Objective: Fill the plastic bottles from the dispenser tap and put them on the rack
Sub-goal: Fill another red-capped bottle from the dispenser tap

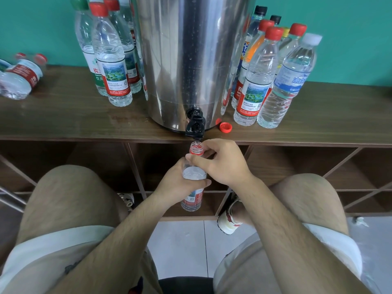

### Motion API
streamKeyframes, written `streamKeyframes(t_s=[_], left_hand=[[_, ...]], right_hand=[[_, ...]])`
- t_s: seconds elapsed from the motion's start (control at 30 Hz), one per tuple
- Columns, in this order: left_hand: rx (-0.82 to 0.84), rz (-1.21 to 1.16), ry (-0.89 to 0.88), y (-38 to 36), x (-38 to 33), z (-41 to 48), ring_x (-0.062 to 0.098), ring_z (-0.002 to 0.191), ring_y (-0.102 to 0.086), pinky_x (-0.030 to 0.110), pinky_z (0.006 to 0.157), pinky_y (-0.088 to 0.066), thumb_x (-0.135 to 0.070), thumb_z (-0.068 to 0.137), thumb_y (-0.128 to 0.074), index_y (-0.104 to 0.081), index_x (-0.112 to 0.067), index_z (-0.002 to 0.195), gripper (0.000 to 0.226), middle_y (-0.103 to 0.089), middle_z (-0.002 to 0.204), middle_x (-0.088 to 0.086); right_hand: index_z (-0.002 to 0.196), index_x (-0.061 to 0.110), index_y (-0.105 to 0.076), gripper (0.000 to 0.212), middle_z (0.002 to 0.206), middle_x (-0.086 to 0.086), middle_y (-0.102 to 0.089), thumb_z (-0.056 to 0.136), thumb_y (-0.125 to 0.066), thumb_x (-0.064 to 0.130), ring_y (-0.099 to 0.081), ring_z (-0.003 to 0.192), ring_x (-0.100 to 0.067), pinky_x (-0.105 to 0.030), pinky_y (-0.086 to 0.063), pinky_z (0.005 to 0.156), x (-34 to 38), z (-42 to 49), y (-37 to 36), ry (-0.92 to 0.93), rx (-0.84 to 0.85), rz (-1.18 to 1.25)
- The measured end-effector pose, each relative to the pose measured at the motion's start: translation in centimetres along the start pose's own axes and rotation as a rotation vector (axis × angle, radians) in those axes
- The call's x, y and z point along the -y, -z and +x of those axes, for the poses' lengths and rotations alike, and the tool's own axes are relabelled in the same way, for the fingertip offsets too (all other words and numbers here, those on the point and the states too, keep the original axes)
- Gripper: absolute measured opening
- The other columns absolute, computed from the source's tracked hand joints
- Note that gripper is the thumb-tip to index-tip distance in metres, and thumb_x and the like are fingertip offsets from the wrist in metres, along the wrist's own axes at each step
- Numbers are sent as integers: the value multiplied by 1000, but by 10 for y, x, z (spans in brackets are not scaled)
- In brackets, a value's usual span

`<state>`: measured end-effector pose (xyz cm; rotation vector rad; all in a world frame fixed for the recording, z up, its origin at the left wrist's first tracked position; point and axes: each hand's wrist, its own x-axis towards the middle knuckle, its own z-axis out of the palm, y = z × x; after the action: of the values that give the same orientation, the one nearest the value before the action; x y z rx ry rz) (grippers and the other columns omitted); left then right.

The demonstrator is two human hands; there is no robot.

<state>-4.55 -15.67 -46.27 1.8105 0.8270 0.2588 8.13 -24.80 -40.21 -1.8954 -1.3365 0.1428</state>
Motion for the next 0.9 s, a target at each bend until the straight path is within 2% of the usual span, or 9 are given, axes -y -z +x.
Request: streamKeyframes(t_s=[0.17, 0.4, 0.53, 0.9], left_hand=[[6, -3, 0, 0, 1, 1, 16, 124, -61, 39, 104, -53, -39, 78, -89, -46, -34, 144, 78, -63, 134, -7], [-2, 1, -6, -1, 6, 4, 9, 112, -60, 16, 75, -45, -43, 76, -89, -47, -38, 139, 76, -62, 123, -15], [-5, -1, -9, -1, 8, 6, 6, 108, -58, 13, 72, -43, -44, 76, -90, -46, -40, 138, 76, -60, 119, -19], [-7, 11, -21, -1, 8, 5, 13, 119, -60, 30, 95, -51, -43, 78, -88, -45, -36, 143, 78, -61, 133, -10]], right_hand=[[93, 23, -81, 27, 84, 14, -74, 86, -79, 50, -68, 80, -3, -33, -58, 72, -1, 0, -1, 5, -4, -4], [91, 24, -80, 27, 83, 14, -74, 86, -79, 50, -68, 80, -3, -34, -58, 72, 0, 0, 0, 12, -1, -2], [90, 23, -80, 27, 82, 12, -75, 86, -79, 50, -69, 80, -5, -39, -58, 73, -1, 1, 0, 6, 3, 11], [88, 22, -80, 28, 81, 10, -75, 86, -79, 50, -69, 78, -7, -41, -57, 72, -1, 0, 1, -5, 13, 24]])
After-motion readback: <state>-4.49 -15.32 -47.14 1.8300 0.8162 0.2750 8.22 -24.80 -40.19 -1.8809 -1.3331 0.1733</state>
